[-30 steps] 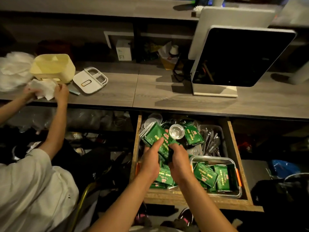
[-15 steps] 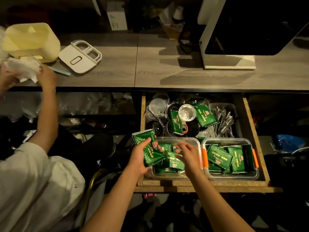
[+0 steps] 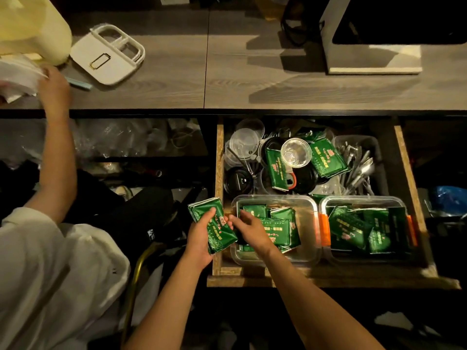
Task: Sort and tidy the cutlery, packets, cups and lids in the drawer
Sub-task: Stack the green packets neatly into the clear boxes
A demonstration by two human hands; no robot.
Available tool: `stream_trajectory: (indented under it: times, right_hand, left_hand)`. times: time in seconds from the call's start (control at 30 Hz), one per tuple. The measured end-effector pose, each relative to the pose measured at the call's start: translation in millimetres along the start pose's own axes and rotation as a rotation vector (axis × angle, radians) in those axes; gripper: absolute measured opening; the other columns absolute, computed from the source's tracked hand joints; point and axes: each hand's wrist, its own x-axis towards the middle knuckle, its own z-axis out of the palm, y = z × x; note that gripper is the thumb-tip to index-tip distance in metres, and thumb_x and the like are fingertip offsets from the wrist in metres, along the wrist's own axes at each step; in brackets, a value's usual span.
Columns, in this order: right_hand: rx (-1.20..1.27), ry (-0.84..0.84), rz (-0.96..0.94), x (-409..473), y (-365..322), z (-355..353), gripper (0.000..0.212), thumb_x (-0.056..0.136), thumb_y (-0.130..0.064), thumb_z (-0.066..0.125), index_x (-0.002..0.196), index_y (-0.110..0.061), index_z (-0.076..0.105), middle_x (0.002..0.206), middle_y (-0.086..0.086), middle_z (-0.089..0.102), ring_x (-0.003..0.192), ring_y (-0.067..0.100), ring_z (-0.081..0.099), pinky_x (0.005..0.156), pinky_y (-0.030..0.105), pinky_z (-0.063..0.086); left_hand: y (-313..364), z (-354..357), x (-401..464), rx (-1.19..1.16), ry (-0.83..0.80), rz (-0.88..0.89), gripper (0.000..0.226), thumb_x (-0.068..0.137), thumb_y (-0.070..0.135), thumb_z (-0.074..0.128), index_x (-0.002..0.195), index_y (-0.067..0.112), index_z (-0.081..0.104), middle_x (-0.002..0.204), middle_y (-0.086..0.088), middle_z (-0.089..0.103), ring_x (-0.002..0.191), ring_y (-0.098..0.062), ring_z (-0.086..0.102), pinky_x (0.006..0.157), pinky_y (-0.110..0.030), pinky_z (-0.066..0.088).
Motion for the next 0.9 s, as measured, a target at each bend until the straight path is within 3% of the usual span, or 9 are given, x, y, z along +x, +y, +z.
stream_trajectory:
  times: [0.1,0.17,0.4,0.5,0.6,0.67,0.77,0.83,0.9]
  right_hand:
    - [-0.056,0.126,0.013,0.9,2.2,-1.4,0.021,0.099,-0.020,0.057,0.112,-0.007,0.066,0.102,0.008,0.072,0.093,0.024,0.071,0.088,0.047,0.057]
    - [-0.075,0.228,-0.006,-4.5,-2.0,-9.6,0.016,0.100,-0.012,0.052,0.099,-0.006,0.067,0.100,0.015,0.072,0.094,0.030,0.070,0.087,0.052,0.056]
    - [0.424,0.482,-0.325,-64.8,-47.4,-36.7,0.031,0.094,0.006,0.048,0.118,-0.013,0.055,0.117,0.009,0.061,0.105,0.030,0.065,0.077,0.045,0.061]
    - [0.646,0.474,-0.374,-89.0,-62.8,-39.6,0.057,0.093,0.009,0.051,0.137,-0.027,0.048,0.129,0.003,0.049,0.106,0.027,0.064,0.084,0.050,0.058]
    - [0.559,0.450,-0.288,-97.6,-61.0,-30.6,0.034,0.092,0.002,0.059,0.116,-0.021,0.066,0.113,0.017,0.065,0.095,0.041,0.066,0.079,0.037,0.056]
    - [0.431,0.447,-0.216,-100.0,-52.2,-20.8,0.024,0.091,-0.007,0.065,0.103,-0.026,0.071,0.108,0.019,0.069,0.098,0.047,0.063,0.081,0.040,0.052]
    - [0.252,0.445,-0.210,-105.4,-41.5,-14.4,0.021,0.090,-0.014,0.067,0.102,-0.031,0.072,0.111,0.008,0.070,0.091,0.016,0.066,0.079,0.030,0.056]
    - [0.199,0.487,-0.244,-110.1,-41.5,-15.2,0.022,0.091,-0.013,0.067,0.110,-0.023,0.070,0.093,0.002,0.068,0.073,0.008,0.060,0.064,0.019,0.050]
    - [0.175,0.494,-0.248,-111.8,-41.0,-16.7,0.024,0.091,-0.013,0.068,0.114,-0.017,0.069,0.088,-0.004,0.066,0.074,0.006,0.061,0.064,0.017,0.048]
  left_hand:
    - [0.1,-2.0,-1.9,-0.013,-0.019,-0.007,0.032,0.096,0.034,0.059,0.108,0.005,0.067,0.085,-0.015,0.072,0.071,-0.029,0.070,0.073,-0.040,0.057]
    - [4.2,0.8,-8.3,-0.045,-0.043,-0.014,0.027,0.099,0.034,0.056,0.100,0.009,0.066,0.078,-0.011,0.071,0.067,-0.027,0.068,0.071,-0.040,0.055]
    - [6.7,19.9,-30.4,0.028,-0.122,-0.004,0.058,0.078,0.059,0.065,0.110,0.010,0.067,0.090,-0.012,0.074,0.084,-0.028,0.071,0.092,-0.048,0.053]
    - [2.6,29.9,-34.4,0.080,-0.054,-0.027,0.100,0.057,0.080,0.074,0.137,0.023,0.052,0.129,-0.014,0.065,0.119,-0.033,0.061,0.102,-0.054,0.048]
    - [-6.6,38.0,-33.5,0.023,-0.111,-0.005,0.122,0.041,0.092,0.071,0.141,0.026,0.047,0.139,-0.012,0.058,0.128,-0.034,0.055,0.105,-0.056,0.046]
    - [1.3,51.5,-50.5,-0.037,-0.156,0.017,0.103,0.051,0.082,0.072,0.133,0.021,0.054,0.134,-0.013,0.062,0.125,-0.032,0.058,0.107,-0.053,0.044]
    - [2.1,61.1,-60.1,-0.089,-0.181,0.062,0.075,0.055,0.053,0.086,0.118,0.015,0.068,0.125,-0.013,0.068,0.124,-0.033,0.059,0.109,-0.052,0.043]
    - [-0.5,62.6,-59.2,-0.099,-0.179,0.088,0.060,0.063,0.028,0.086,0.117,0.009,0.070,0.120,-0.017,0.070,0.115,-0.034,0.065,0.100,-0.048,0.052]
    - [-2.4,65.6,-60.9,-0.076,-0.221,0.079,0.028,0.085,0.014,0.070,0.112,0.006,0.072,0.112,-0.016,0.073,0.100,-0.028,0.071,0.086,-0.040,0.058]
